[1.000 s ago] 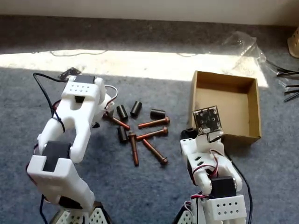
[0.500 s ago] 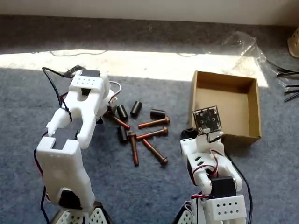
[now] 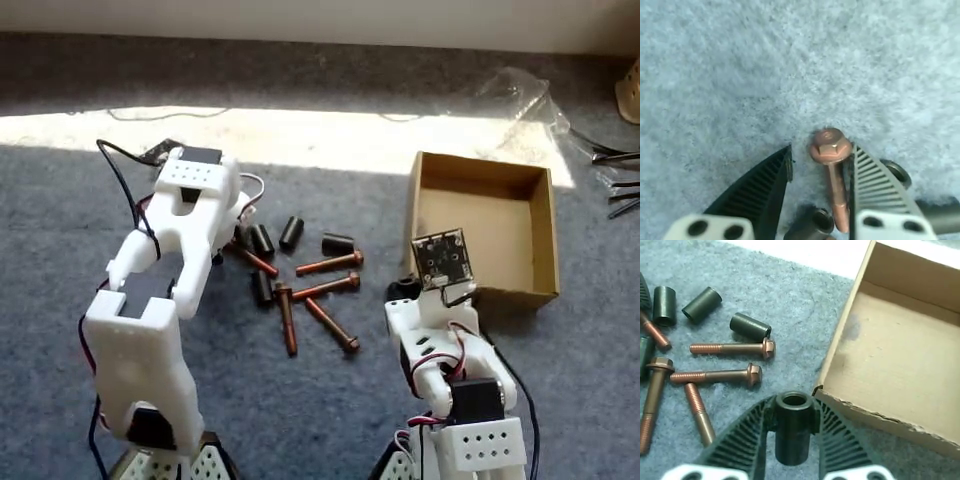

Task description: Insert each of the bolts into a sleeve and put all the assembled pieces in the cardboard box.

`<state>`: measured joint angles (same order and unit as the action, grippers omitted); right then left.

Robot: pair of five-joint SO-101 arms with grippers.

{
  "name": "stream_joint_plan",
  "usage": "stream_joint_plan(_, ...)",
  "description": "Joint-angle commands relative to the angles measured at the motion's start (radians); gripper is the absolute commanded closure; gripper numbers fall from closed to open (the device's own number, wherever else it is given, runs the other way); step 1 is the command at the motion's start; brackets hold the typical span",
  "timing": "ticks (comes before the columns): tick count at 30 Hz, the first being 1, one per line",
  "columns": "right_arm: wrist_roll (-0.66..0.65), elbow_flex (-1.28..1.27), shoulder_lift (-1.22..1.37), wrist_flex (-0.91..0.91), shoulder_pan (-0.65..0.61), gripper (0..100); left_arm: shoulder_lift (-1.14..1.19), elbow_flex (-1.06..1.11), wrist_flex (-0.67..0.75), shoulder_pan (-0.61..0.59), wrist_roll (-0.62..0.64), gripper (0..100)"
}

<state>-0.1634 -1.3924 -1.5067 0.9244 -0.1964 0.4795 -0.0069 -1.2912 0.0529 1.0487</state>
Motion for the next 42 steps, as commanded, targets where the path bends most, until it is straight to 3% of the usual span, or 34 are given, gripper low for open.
stream_joint_plan(1,0.002,0.016,-0.016,-0.03,0.015,99.5,0.001,-0.031,-0.025,0.058,0.012,81)
stream_joint_plan(11,0.002,0.016,-0.016,-0.03,0.015,99.5,0.005,-0.028,-0.021,0.079,0.014,82)
stream_joint_plan(17,0.002,0.016,-0.016,-0.03,0.015,99.5,0.005,-0.028,-0.02,0.073,0.009,100)
stream_joint_plan(25,0.002,0.013,-0.016,-0.03,0.015,99.5,0.005,-0.024,-0.026,0.035,-0.015,99)
stream_joint_plan(30,0.002,0.013,-0.016,-0.03,0.015,99.5,0.005,-0.031,-0.02,0.035,-0.333,99)
stream_joint_plan(42,0.0,0.013,-0.016,-0.03,0.015,99.5,0.004,-0.024,-0.028,0.012,-0.896,99)
